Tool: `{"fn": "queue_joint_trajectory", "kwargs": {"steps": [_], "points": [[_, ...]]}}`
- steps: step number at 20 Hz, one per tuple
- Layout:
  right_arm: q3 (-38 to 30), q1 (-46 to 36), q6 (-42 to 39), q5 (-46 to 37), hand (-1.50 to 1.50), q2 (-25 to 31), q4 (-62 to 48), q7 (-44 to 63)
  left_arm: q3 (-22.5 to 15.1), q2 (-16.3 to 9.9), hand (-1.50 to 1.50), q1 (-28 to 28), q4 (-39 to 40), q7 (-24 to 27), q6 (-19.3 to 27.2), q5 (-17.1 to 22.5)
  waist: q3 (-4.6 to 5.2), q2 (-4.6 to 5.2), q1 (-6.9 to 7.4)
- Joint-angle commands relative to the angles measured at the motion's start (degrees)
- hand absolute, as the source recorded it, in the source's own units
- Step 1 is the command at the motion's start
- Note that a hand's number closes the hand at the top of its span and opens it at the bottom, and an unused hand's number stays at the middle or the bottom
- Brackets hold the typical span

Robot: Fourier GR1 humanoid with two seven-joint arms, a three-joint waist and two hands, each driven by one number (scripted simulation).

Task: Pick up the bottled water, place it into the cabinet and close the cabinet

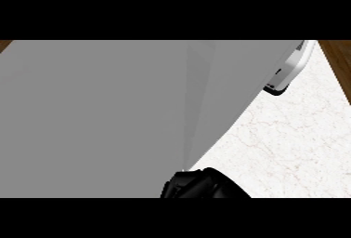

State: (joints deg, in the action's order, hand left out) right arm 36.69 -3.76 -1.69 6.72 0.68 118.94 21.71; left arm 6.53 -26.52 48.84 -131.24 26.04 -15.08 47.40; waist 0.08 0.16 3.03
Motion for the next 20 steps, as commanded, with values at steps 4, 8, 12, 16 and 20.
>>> {"fn": "queue_joint_trajectory", "kwargs": {"steps": [4, 8, 12, 16, 20], "points": [[-10.39, -19.60, 5.96, 14.05, 1.50, -0.66, -14.01, -0.69, 6.89, -0.92, -1.50, 1.58, 2.67, -0.34, -6.37, 6.91, -0.06, 0.11, -0.69], [-19.14, -23.77, 2.51, 19.83, 1.50, -0.67, -18.20, 0.96, 9.50, 0.51, -1.50, 4.54, -0.53, -1.76, -6.96, 7.62, -0.12, -0.03, -1.41], [-23.81, -32.77, 0.96, 20.57, 1.50, -0.66, -27.20, 1.98, 14.03, 2.16, -1.50, 7.61, 2.86, -0.27, -14.17, 11.02, -0.07, -0.19, -0.88], [-28.90, -36.97, -7.36, 23.29, 1.50, 2.55, -36.52, -0.84, 15.20, 3.83, -1.50, 9.04, 3.16, -1.80, -16.57, 12.46, -0.09, -0.05, -1.18], [-26.98, -37.41, -11.63, 19.30, 1.50, 0.46, -45.65, -8.72, 17.42, 4.23, -1.50, 9.33, 2.26, -3.46, -18.27, 13.16, -0.11, 0.07, -0.96]]}}
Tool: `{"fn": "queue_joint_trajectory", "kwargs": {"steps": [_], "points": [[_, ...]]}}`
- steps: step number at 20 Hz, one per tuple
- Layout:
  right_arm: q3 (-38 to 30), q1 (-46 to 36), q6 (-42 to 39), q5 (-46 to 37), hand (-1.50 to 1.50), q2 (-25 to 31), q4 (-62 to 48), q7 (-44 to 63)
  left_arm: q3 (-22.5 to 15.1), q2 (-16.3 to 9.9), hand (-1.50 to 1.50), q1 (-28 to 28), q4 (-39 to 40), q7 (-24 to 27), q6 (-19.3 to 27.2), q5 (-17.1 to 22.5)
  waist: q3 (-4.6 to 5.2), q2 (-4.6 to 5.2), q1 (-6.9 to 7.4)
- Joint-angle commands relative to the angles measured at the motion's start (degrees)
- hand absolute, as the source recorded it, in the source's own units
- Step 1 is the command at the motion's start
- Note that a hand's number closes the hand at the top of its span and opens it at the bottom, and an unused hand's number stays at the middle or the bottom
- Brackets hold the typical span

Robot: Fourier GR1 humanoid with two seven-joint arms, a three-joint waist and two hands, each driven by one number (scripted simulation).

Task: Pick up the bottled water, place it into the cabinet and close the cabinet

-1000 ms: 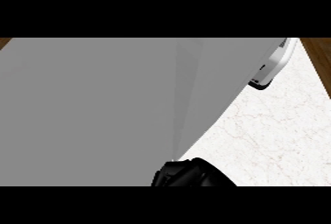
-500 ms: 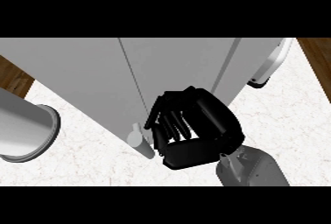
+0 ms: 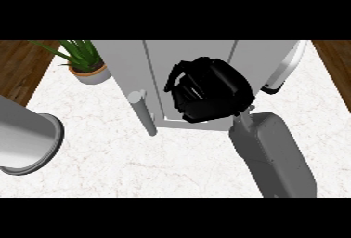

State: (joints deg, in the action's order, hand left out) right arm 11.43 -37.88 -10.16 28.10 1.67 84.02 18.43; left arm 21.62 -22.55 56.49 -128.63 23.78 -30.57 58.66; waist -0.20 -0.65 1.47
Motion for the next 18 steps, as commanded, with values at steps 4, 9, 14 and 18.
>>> {"fn": "queue_joint_trajectory", "kwargs": {"steps": [4, 9, 14, 18], "points": [[-5.24, -9.04, -5.30, -0.25, 1.50, 0.74, -14.74, -4.17, 4.34, -1.64, -1.50, -2.57, 2.88, -2.55, -2.12, 3.92, 0.21, 1.02, 0.29], [-6.69, -12.77, -5.99, 1.64, 1.50, 0.73, -17.35, -1.12, 3.65, -0.32, -1.50, -0.08, -0.61, -4.65, -1.57, 5.40, 0.19, 1.16, 0.91], [-4.02, -14.54, -5.27, 5.30, 1.50, -1.53, -16.08, 0.97, 2.84, -0.05, -1.50, -1.20, -0.03, -6.09, -2.08, 5.05, 0.23, 1.07, 0.94], [-3.63, -14.17, -4.22, 4.72, 1.50, -1.52, -17.35, -0.74, 3.69, 0.64, -1.50, -2.00, -0.28, -6.15, -1.93, 4.83, 0.21, 1.16, 1.35]]}}
